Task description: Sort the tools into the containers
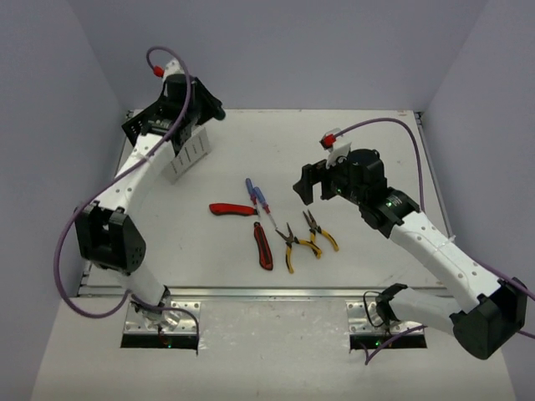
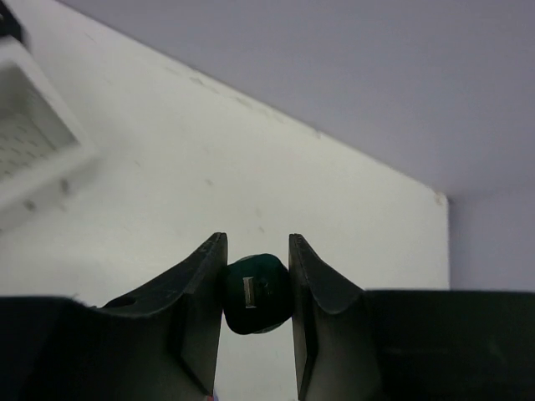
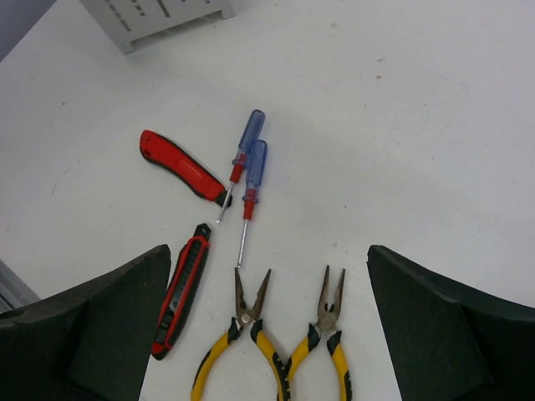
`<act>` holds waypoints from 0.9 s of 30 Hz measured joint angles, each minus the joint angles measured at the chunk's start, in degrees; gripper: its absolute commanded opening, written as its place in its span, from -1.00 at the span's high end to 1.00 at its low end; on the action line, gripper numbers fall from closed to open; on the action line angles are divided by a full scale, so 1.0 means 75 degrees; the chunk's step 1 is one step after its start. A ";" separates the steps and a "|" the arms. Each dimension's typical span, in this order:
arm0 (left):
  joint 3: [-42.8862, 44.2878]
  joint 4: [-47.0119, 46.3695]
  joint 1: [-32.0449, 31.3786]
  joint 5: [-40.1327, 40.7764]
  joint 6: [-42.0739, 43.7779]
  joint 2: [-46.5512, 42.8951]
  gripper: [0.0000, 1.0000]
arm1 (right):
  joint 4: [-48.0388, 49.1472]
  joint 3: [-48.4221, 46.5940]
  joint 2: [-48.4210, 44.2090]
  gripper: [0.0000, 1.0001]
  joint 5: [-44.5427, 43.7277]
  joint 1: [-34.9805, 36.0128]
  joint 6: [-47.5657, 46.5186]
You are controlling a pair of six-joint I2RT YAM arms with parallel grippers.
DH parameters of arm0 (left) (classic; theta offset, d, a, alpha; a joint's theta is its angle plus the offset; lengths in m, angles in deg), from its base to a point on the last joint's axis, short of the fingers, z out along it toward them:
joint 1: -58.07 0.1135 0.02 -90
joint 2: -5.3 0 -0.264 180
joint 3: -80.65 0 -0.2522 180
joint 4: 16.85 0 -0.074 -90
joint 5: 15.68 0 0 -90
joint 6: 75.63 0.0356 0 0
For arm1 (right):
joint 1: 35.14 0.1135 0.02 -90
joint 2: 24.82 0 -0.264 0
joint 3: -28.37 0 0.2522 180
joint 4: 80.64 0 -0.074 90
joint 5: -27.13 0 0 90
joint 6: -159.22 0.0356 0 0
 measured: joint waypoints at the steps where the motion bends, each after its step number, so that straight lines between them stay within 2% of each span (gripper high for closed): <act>1: 0.0489 0.0151 0.0189 0.0518 0.0011 0.0371 1.00 | -0.0116 0.0168 -0.0237 -0.98 -0.0128 -0.0018 0.0010; 6: 0.2937 0.0791 0.0856 0.2812 0.0314 0.2361 1.00 | -0.0449 0.0669 -0.0888 -0.98 -0.0204 -0.0040 0.0116; 10: 0.5080 0.0848 0.1312 0.3579 0.0874 0.4167 1.00 | -0.0768 0.1013 -0.1090 -0.98 0.0025 -0.0038 0.0148; 13: 0.5313 0.0768 0.1696 0.3738 0.1147 0.4773 1.00 | -0.1012 0.1159 -0.1176 -0.98 0.0079 -0.0038 0.0152; 20: 0.5053 -0.0004 0.2585 0.3084 0.1285 0.5461 0.99 | -0.0995 0.1160 -0.0960 -0.98 0.0308 -0.0038 0.0150; 23: 0.5064 -0.0207 0.2695 0.2856 0.1334 0.5753 0.51 | -0.0962 0.1160 -0.0581 -0.98 0.0383 -0.0038 0.0150; 26: 0.5067 -0.0279 0.2653 0.2706 0.1350 0.5970 -0.20 | -0.0946 0.1156 -0.0320 -0.98 0.0546 -0.0038 0.0147; 27: 0.5067 -0.0295 0.2627 0.2650 0.1340 0.6031 -0.31 | -0.0946 0.1153 -0.0257 -0.98 0.0604 -0.0038 0.0147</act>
